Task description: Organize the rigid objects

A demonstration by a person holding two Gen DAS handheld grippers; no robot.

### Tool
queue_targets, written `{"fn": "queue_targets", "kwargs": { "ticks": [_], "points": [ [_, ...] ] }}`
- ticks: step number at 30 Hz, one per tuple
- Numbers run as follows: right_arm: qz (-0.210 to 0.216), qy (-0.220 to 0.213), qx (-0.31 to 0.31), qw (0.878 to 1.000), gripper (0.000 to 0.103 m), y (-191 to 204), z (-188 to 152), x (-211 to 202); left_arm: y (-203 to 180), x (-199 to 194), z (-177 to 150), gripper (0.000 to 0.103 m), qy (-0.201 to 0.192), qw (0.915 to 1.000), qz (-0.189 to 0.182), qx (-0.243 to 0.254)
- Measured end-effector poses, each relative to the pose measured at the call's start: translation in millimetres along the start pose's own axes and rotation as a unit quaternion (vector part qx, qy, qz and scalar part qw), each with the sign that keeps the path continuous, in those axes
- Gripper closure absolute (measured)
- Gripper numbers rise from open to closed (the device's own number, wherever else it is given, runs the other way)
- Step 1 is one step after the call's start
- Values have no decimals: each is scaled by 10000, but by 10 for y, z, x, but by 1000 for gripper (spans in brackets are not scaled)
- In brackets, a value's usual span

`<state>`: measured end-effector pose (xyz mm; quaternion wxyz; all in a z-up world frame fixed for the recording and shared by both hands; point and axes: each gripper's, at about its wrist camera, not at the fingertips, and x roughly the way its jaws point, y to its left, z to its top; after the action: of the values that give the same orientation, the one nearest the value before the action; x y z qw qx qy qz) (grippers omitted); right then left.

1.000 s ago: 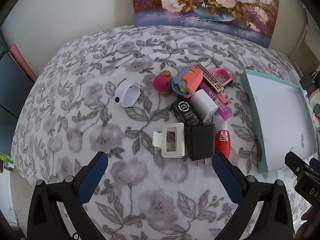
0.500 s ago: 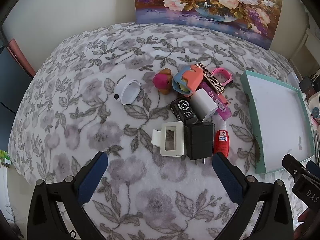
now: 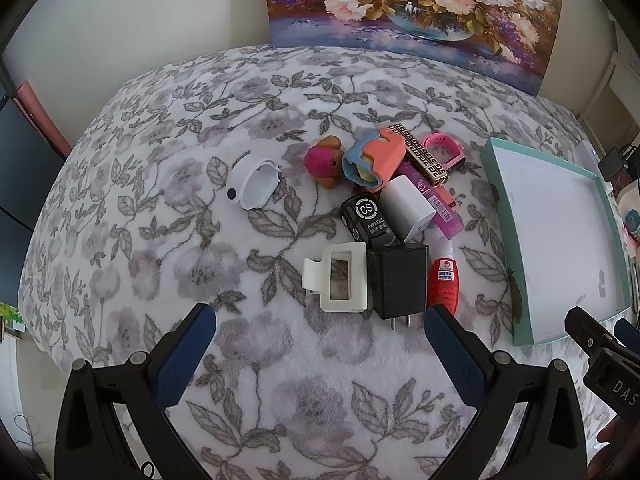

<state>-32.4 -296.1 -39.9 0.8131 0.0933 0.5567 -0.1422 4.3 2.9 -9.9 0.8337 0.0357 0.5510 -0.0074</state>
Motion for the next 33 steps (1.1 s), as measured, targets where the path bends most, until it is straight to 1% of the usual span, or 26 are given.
{"fn": "queue_targets", "kwargs": {
  "ticks": [33],
  "points": [
    [-7,14,-20,10000,0,10,-9,13,18,17,-20,0,12,10000,10,5]
  ]
}}
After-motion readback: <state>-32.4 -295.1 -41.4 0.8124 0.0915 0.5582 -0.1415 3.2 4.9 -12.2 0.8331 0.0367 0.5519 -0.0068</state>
